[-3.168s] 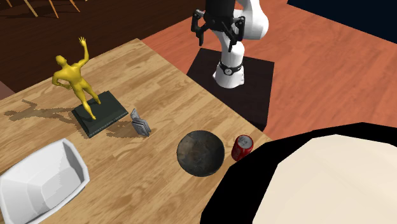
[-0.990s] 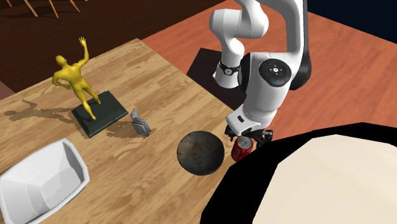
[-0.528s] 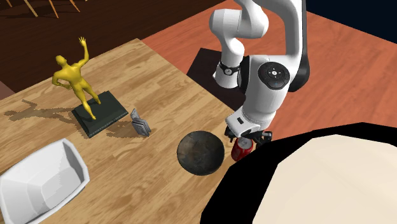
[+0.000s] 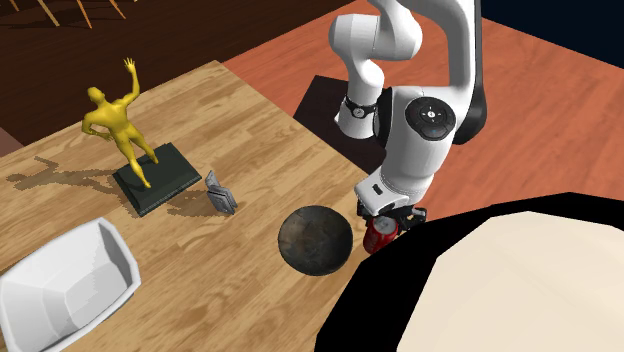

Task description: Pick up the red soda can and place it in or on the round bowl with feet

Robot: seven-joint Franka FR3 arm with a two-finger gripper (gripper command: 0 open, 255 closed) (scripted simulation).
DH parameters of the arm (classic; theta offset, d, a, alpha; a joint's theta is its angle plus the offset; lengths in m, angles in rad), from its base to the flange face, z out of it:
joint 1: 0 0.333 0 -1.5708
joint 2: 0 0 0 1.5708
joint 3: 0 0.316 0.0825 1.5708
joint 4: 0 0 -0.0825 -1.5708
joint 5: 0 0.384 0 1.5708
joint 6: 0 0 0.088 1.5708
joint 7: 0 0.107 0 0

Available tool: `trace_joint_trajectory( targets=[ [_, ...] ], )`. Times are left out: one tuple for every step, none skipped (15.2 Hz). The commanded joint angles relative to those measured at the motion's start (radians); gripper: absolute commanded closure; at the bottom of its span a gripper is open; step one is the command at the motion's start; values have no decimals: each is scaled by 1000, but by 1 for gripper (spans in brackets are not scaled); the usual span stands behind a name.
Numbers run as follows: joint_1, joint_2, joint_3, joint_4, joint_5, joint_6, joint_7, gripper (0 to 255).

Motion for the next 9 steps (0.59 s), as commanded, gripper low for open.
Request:
trace_joint_trajectory(
  targets=[
    [0, 1, 1, -1, 0, 0, 0, 255],
    [0, 0, 1, -1, 0, -1, 0, 255],
    [0, 1, 0, 0, 0, -1, 0, 255],
    [0, -10, 0, 3, 3, -15, -2, 255],
    [0, -21, 0, 7, 5, -29, -4, 255],
    [0, -31, 0, 11, 8, -43, -5, 255],
    [0, -42, 0, 15, 10, -57, -7, 255],
    [0, -52, 0, 19, 12, -72, -8, 255],
    [1, -61, 0, 23, 14, -86, -10, 255]
  ],
)
